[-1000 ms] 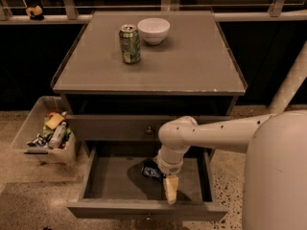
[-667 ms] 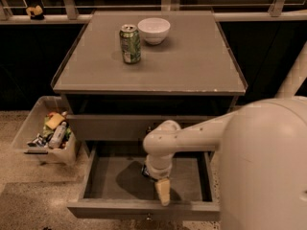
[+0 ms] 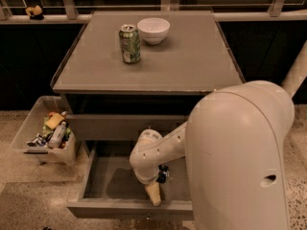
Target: Pick pepsi can from middle drawer and place on counter
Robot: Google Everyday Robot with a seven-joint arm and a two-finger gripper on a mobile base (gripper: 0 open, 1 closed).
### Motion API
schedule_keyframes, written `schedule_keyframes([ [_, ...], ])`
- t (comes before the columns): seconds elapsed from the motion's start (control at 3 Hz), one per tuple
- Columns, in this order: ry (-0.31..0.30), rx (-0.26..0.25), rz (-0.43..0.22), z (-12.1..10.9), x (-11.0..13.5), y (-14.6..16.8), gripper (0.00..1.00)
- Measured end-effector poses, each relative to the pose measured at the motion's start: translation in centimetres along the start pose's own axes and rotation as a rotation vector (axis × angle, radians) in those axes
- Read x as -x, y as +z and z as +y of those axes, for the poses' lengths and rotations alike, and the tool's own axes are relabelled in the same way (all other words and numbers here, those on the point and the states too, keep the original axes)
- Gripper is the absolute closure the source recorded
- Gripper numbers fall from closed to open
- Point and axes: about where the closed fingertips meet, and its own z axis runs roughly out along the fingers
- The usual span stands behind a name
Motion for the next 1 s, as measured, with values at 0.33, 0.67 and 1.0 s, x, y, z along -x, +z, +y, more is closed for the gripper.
schedule_keyframes([
  [0.33,-0.001,0.004,-0.004,0.02,-0.08,0.36,0.00],
  [0.67,0.012,-0.005,-0.033,-0.58,-0.63,0.56,0.00],
  [1.0,0.012,-0.005,-0.033,-0.58,-0.63,0.56,0.00],
])
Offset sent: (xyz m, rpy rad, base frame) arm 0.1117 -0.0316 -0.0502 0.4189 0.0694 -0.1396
